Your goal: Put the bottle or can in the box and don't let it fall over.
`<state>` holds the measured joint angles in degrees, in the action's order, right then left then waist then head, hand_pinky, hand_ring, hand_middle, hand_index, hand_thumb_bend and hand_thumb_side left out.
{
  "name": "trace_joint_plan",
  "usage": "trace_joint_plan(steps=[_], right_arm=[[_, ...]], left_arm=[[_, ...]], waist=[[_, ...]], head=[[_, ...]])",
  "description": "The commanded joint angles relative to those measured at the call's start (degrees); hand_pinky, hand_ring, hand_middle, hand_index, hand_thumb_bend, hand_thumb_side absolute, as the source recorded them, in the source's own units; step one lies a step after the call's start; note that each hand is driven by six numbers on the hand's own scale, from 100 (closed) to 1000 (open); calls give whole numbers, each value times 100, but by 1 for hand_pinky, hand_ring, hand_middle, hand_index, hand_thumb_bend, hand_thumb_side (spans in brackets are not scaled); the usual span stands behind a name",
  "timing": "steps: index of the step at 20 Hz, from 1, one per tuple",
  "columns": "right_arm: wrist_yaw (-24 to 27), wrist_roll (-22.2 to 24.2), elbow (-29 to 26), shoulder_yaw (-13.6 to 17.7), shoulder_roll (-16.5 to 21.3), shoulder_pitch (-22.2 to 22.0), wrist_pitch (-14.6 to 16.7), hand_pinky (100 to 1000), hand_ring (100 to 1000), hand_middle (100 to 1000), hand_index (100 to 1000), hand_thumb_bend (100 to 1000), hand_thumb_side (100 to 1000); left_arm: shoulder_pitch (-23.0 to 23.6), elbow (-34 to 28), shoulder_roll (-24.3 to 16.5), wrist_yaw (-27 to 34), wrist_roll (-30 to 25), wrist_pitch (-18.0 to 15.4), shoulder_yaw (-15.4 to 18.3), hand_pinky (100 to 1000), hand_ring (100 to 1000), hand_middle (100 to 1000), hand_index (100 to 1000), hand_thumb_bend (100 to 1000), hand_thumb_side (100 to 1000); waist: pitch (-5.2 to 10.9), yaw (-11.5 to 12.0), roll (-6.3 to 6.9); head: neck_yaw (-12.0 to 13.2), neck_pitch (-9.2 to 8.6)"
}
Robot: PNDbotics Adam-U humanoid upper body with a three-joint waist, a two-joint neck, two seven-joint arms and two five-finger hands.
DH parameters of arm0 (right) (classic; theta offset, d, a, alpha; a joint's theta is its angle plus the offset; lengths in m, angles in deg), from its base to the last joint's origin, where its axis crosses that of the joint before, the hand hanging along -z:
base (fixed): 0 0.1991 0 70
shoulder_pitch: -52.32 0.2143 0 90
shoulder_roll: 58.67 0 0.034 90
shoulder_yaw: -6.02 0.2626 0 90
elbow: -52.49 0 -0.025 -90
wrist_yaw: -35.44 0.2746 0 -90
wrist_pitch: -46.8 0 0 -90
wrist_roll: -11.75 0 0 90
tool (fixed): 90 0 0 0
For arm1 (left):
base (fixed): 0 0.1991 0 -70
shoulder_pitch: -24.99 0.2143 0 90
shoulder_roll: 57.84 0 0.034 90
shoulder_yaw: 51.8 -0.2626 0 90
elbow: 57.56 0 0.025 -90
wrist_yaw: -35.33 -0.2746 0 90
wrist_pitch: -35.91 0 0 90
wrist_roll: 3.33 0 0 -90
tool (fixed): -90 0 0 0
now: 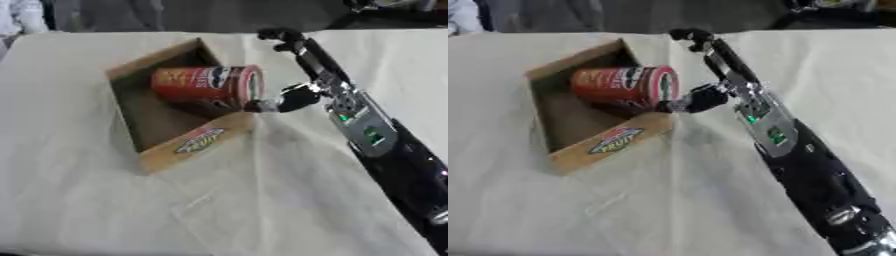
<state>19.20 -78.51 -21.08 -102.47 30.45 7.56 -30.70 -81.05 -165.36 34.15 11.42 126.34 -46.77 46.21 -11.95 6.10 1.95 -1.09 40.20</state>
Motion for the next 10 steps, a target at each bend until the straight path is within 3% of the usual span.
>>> trace_joint_plan(steps=[1, 5, 10], right_arm=[[250, -197, -456, 165, 289, -76, -92, 861, 933, 828, 897, 740, 278], [629, -564, -1062, 438, 615, -534, -147, 857, 923, 819, 889, 707, 356], [1025, -1073, -1948, 689, 1011, -1163, -321, 854, 914, 804, 881, 693, 373]], left_arm=[[-16, -98, -143, -3, 14, 10, 65, 746, 910, 757, 757, 456, 672], [11, -83, -174, -16, 7, 20, 73, 746, 910, 757, 758, 455, 672], [43, -55, -212, -18, -22, 30, 64, 746, 910, 757, 758, 455, 674]], waist=[[139, -28, 3], [139, -86, 1], [144, -137, 1]], head=[[37, -2], [78, -23], [116, -42]])
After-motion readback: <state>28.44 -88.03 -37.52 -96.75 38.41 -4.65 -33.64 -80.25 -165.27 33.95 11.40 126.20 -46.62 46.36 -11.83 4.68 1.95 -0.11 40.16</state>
